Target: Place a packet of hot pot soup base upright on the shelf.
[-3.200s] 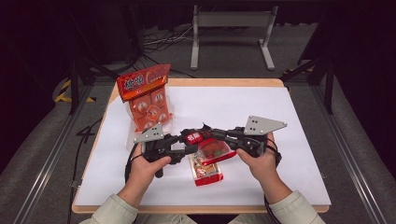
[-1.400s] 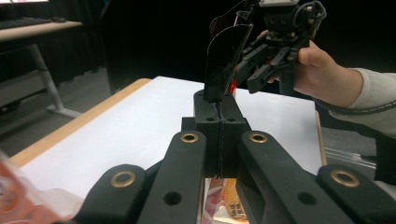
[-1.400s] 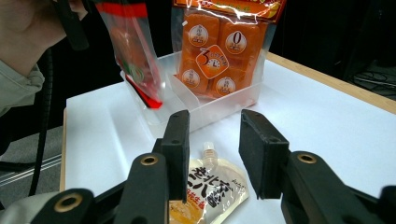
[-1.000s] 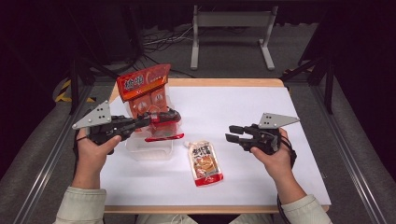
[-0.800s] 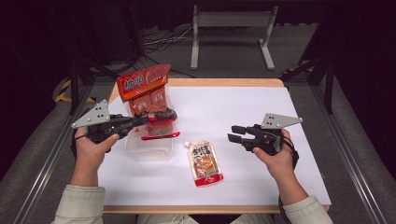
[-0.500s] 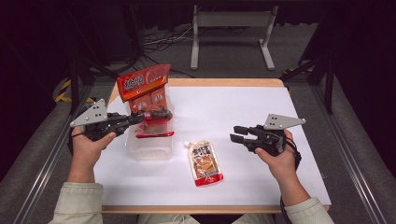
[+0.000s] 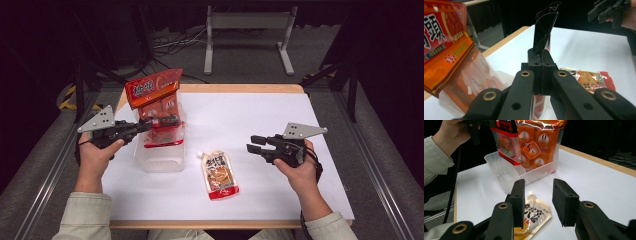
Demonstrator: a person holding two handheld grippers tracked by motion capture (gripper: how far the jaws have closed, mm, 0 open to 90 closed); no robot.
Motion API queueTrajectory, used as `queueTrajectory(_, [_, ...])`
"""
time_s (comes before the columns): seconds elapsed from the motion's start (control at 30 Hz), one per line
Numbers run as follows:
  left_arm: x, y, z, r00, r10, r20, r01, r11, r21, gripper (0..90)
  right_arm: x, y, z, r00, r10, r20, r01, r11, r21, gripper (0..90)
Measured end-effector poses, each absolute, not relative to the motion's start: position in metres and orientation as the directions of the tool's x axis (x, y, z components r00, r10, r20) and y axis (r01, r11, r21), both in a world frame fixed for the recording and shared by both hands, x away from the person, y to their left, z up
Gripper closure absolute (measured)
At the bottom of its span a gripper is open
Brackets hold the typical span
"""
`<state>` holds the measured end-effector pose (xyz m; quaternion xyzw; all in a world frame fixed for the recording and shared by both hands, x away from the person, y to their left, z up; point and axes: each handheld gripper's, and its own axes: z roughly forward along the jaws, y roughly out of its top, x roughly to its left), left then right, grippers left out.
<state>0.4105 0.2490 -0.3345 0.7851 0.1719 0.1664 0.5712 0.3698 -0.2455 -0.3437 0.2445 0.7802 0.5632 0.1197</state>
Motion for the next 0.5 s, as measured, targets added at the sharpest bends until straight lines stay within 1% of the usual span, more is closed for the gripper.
queueTrajectory(0.2, [0.413,0.249,-0.338,0.881,0.466,0.079,0.069,-0.293,0.954,89.6,0.371,-0.245,-0.344,-0.852,0.515,0.092,0.251,0.25,0.935,63.7])
queueTrajectory(0.33, [0.416,0.248,-0.344,0.879,0.468,0.09,0.072,-0.317,0.946,89.6,0.37,-0.243,-0.344,-0.859,0.504,0.09,0.246,0.252,0.936,63.7])
queueTrajectory(0.5, [0.419,0.247,-0.349,0.883,0.462,0.08,0.082,-0.319,0.944,89.6,0.372,-0.241,-0.346,-0.863,0.496,0.092,0.248,0.257,0.934,63.7])
